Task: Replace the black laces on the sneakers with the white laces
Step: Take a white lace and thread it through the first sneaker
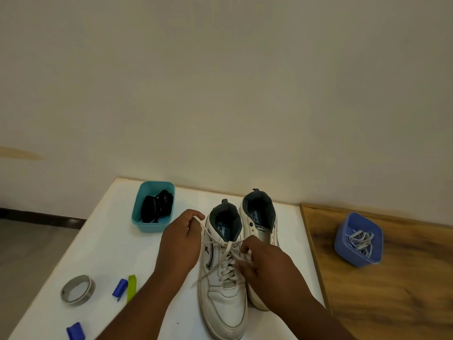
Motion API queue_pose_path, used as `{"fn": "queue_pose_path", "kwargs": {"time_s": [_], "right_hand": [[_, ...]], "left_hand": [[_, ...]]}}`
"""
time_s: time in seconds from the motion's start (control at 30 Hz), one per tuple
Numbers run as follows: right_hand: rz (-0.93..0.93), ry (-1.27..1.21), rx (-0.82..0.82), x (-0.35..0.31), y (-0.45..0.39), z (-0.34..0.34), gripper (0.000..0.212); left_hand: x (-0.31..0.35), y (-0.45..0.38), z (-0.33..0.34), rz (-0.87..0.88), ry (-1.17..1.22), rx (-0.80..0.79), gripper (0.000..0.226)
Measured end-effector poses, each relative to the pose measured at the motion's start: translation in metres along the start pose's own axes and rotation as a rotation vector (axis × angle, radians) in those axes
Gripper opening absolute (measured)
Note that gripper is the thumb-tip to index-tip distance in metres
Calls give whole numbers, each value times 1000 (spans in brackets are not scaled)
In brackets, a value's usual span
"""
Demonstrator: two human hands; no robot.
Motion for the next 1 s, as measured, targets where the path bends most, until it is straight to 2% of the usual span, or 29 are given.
{"fn": "queue_pose_path", "kwargs": {"time_s": [0.1, 0.17, 0.27, 0.37, 0.47, 0.63, 0.77, 1.0], "right_hand": [[56, -27, 15, 3, -3, 3, 24], [77, -66, 13, 6, -6, 8, 24], [69, -60, -6, 8, -10, 15, 32], [65, -53, 23, 8, -10, 14, 31], [81, -3, 41, 8, -8, 10, 31], [145, 28, -26, 11, -8, 4, 29], [172, -7, -53, 10, -8, 3, 32], [171, -118, -99, 14, -7, -8, 42]], "left_hand": [[-4, 2, 5, -68, 85, -120, 26], [-2, 7, 15, -82, 37, -244, 35], [-7, 6, 22, -49, -203, -262, 62], [-12, -1, 26, 14, -248, -279, 59], [-11, -2, 28, 80, -262, -214, 51], [-9, 1, 30, 100, -351, -69, 44], [-7, 1, 30, 92, -448, -37, 38], [-8, -1, 28, 94, -429, -26, 41]]}}
Point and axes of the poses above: each hand's wrist, its own y-axis away from the middle knuckle, its own z-axis out of the palm, x = y × z, the point moved 4 cm from there along -y, towards the middle knuckle, and after that the axes turned 14 degrees about -x, right-handed, at the moved point
